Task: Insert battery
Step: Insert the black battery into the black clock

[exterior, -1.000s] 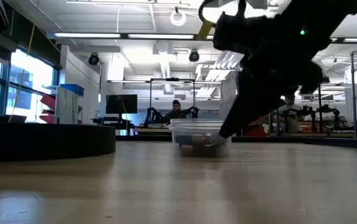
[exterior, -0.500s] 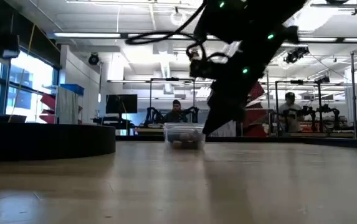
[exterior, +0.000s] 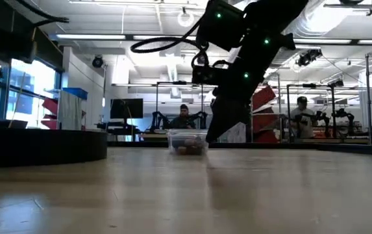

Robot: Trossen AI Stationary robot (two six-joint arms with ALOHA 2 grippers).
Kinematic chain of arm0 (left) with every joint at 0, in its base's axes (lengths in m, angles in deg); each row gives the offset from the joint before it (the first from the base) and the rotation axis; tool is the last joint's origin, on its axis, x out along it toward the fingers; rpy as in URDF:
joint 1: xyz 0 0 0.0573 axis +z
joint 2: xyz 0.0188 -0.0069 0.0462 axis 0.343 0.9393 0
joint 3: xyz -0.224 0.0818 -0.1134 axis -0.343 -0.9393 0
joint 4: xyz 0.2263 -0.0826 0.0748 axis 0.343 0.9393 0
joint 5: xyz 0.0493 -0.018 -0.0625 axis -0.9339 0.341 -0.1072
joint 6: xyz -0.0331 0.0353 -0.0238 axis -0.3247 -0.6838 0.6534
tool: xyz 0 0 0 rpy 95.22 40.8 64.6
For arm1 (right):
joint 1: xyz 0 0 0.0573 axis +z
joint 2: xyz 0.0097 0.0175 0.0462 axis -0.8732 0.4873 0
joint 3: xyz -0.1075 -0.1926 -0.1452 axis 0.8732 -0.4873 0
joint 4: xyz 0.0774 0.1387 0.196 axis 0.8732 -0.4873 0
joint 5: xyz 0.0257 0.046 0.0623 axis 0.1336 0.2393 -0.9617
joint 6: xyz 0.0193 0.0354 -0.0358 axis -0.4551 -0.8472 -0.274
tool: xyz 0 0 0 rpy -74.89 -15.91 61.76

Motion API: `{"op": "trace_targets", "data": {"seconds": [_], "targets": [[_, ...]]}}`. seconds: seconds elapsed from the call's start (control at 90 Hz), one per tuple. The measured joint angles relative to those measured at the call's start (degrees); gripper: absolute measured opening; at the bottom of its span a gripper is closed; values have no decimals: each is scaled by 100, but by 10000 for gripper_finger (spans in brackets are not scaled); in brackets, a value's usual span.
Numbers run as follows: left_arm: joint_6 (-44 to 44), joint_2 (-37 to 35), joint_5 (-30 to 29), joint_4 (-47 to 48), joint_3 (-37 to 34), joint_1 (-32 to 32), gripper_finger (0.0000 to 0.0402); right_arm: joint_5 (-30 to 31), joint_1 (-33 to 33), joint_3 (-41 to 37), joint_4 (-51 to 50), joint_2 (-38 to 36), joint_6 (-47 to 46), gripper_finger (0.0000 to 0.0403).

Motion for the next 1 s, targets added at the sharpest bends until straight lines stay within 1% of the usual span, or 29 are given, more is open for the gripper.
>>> {"op": "trace_targets", "data": {"seconds": [0.067, 0.122, 0.289, 0.356, 0.456, 0.567, 0.667, 0.811, 1.0], "targets": [[-487, 2, -71, -296, 8, 230, 80, -220, 124, 0, 178, 0, -81, 0], [-769, 2, 107, -279, 105, 426, 98, -349, 239, 0, 333, 0, -155, 0], [-1234, 2, 795, 806, 779, 867, 135, -466, 591, 0, 852, -2, -454, 1], [-1383, -2, 1194, 1178, 941, 1029, 147, -568, 709, 0, 1024, -2, -592, 4], [-1527, 59, 1746, 1422, 924, 1148, 166, -639, 909, 2, 1131, -2, -711, 23], [-1726, 376, 2118, 1459, 783, 1027, 186, -486, 1127, 2, 1126, -2, -798, 58], [-2007, 837, 2080, 1482, 647, 865, 199, -228, 1303, 2, 1122, -2, -879, 91], [-2440, 1631, 1763, 1511, 629, 719, 204, 122, 1441, 2, 1124, -2, -835, 130], [-3090, 2471, 1402, 1043, 628, 685, 204, 148, 1340, 2, 1117, -2, -798, 161]]}}
